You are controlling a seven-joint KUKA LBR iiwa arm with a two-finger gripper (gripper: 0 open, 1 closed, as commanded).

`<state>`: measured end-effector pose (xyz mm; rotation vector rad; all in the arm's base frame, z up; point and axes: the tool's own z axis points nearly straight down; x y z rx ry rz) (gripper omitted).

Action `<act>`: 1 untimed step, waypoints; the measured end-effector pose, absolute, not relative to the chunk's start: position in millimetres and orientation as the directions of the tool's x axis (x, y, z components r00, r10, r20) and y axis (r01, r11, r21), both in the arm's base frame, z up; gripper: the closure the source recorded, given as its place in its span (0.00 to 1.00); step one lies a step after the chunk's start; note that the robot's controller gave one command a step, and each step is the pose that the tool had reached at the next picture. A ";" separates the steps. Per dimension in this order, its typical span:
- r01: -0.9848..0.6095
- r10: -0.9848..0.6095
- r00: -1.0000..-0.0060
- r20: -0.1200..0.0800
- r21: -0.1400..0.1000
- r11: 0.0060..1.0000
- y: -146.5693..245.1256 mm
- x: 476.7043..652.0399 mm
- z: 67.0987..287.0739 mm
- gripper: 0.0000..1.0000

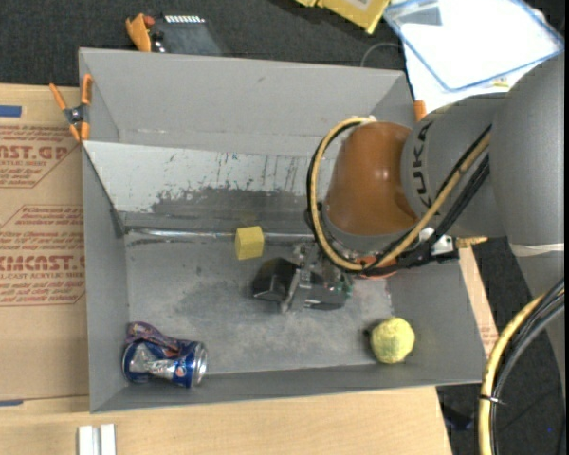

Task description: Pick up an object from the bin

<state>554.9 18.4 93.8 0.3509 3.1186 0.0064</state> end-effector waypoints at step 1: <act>0.222 0.222 -0.975 0.005 0.003 0.975 18.7 552.6 103.8 1.00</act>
Offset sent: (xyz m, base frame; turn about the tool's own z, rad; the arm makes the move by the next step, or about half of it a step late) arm -0.0015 0.0001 0.0261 0.0000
